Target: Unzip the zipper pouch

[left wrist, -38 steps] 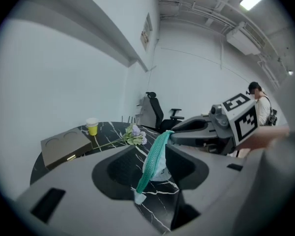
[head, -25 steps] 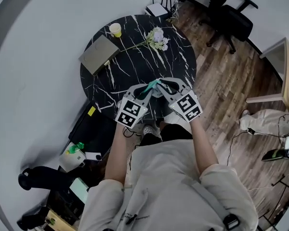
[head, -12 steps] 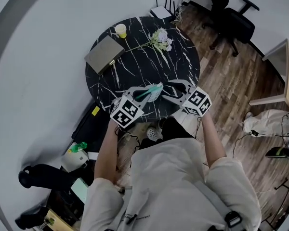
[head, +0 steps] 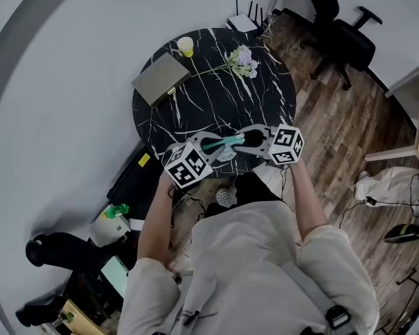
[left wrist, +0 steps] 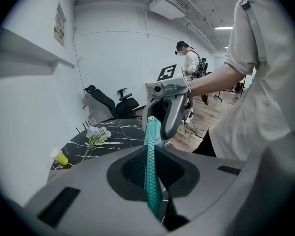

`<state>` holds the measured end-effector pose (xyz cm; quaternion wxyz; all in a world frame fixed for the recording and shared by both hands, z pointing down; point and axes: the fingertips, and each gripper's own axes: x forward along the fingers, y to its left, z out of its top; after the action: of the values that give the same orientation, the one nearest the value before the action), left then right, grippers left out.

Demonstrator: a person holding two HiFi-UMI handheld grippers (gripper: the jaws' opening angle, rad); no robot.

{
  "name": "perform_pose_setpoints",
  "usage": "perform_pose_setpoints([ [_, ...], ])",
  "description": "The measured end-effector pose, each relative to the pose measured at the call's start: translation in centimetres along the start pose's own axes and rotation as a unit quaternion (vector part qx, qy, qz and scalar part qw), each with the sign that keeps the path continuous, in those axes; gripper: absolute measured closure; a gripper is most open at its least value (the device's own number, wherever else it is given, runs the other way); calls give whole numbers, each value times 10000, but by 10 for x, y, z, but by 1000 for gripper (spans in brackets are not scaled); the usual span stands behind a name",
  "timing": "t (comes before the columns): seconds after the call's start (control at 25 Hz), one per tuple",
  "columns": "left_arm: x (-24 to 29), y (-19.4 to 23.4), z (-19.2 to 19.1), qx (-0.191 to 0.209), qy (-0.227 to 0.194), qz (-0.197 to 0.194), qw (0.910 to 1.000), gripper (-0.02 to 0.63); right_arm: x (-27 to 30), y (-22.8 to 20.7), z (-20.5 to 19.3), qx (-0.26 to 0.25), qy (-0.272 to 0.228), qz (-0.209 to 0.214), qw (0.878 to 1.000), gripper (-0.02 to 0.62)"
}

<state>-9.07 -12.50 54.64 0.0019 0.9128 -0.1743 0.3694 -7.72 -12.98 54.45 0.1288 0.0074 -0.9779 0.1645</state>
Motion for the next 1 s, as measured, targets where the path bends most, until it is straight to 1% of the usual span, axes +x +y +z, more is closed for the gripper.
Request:
perform_pose_setpoints([
  [0.04, 0, -1, 0, -6, -2, -3, 10000, 568, -1, 2, 0, -27, 23, 42, 10000, 500],
  [0.08, -1, -2, 0, -36, -25, -13, 10000, 568, -2, 2, 1, -81, 32, 10, 10000, 527],
  [0.2, 0, -2, 1, -222, -171, 0, 9996, 568, -5, 1, 8, -286, 27, -241, 9993, 561],
  [0.28, 1, 0, 1, -356, -274, 72, 9990, 567, -5, 0, 11, -471, 100, -408, 9980, 568],
  [0.4, 4, 1, -1, -507, -326, 157, 9981, 564, -5, -1, 12, -814, 350, -624, 9941, 572],
  [0.44, 6, 1, -2, -526, -328, 160, 9979, 550, -5, -1, 11, -938, 471, -682, 9921, 572],
  [0.56, 10, -3, 1, -560, -408, 110, 9975, 471, -4, -2, 5, -1250, 860, -833, 9849, 574],
  [0.64, 12, -4, 9, -570, -501, 105, 9971, 465, -2, -5, -1, -1400, 1101, -928, 9796, 574],
  [0.8, 15, -3, 23, -676, -583, 63, 9960, 466, 3, -10, -13, -1744, 1600, -1133, 9650, 574],
  [0.92, 18, -4, 32, -844, -530, -64, 9950, 466, 7, -8, -24, -1953, 2001, -1219, 9523, 574],
  [1.0, 21, -6, 36, -862, -431, -158, 9952, 473, 8, -9, -31, -2081, 2236, -1281, 9436, 574],
])
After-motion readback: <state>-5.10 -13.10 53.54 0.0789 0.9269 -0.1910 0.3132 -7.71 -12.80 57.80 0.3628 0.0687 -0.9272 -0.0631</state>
